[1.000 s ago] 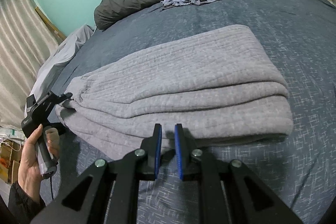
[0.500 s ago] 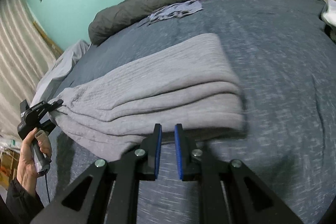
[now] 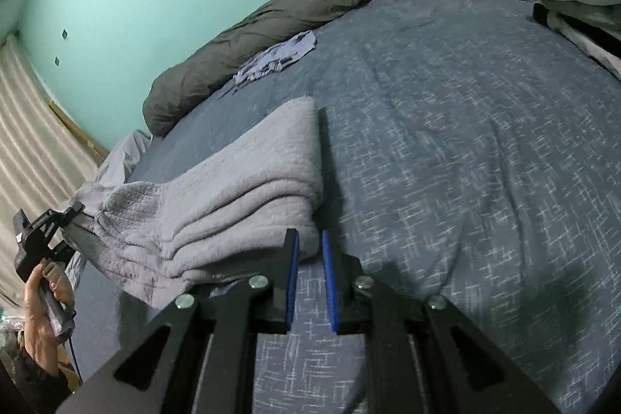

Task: Fold clothes
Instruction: 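Lift the hoodie bundle with the left gripper onto the folded grey blanket and release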

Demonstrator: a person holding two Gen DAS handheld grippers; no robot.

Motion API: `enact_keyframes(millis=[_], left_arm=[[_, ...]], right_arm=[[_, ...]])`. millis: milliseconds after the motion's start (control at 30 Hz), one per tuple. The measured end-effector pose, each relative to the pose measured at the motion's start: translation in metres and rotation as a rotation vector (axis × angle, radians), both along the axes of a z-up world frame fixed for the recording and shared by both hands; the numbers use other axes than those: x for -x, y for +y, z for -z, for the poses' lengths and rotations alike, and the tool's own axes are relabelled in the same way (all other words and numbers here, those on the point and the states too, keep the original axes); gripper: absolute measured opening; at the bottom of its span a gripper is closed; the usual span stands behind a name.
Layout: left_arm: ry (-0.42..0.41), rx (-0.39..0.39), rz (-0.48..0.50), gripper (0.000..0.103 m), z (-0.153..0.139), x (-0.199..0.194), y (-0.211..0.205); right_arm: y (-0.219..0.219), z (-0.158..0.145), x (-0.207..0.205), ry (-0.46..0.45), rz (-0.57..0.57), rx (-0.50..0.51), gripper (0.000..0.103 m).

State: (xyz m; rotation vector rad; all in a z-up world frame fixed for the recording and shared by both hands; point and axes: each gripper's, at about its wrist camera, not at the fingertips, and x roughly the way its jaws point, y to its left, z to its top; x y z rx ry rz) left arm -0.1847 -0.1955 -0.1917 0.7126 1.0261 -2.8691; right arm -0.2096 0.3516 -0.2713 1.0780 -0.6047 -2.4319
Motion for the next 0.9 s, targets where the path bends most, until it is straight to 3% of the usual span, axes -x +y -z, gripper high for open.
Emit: enact_keyframes(millis=[233,333,433,533,667,733,800,900], left_arm=[[-0.004,0.122,0.158,0.024,-0.040,0.037,0.103],[-0.032,0.179,0.245,0.024,-0.038,0.056,0.164],[-0.092,0.249,0.337,0.024,-0.016,0.073,0.230],[-0.199,0.380,0.432,0.024,0.028,0.091,0.291],[-0.286,0.488,0.497,0.027,0.071,0.090,0.336],[-0.282,0.495,0.490,0.034,0.071,0.086,0.340],[-0.277,0.448,0.494,0.049,0.064,0.082,0.337],[-0.240,0.406,0.502,0.053,0.045,0.073,0.335]], right_arm=[[0.019,-0.001,0.001,-0.035,0.009,0.061,0.012],[0.031,-0.003,0.001,-0.036,0.021,0.083,0.012],[0.041,-0.002,0.001,-0.041,0.033,0.093,0.012],[0.051,-0.001,0.002,-0.056,0.042,0.110,0.012],[0.059,-0.001,0.004,-0.058,0.038,0.126,0.012],[0.062,-0.001,0.004,-0.058,0.037,0.134,0.012],[0.065,-0.002,0.006,-0.055,0.041,0.137,0.012],[0.066,-0.003,0.008,-0.054,0.045,0.146,0.012]])
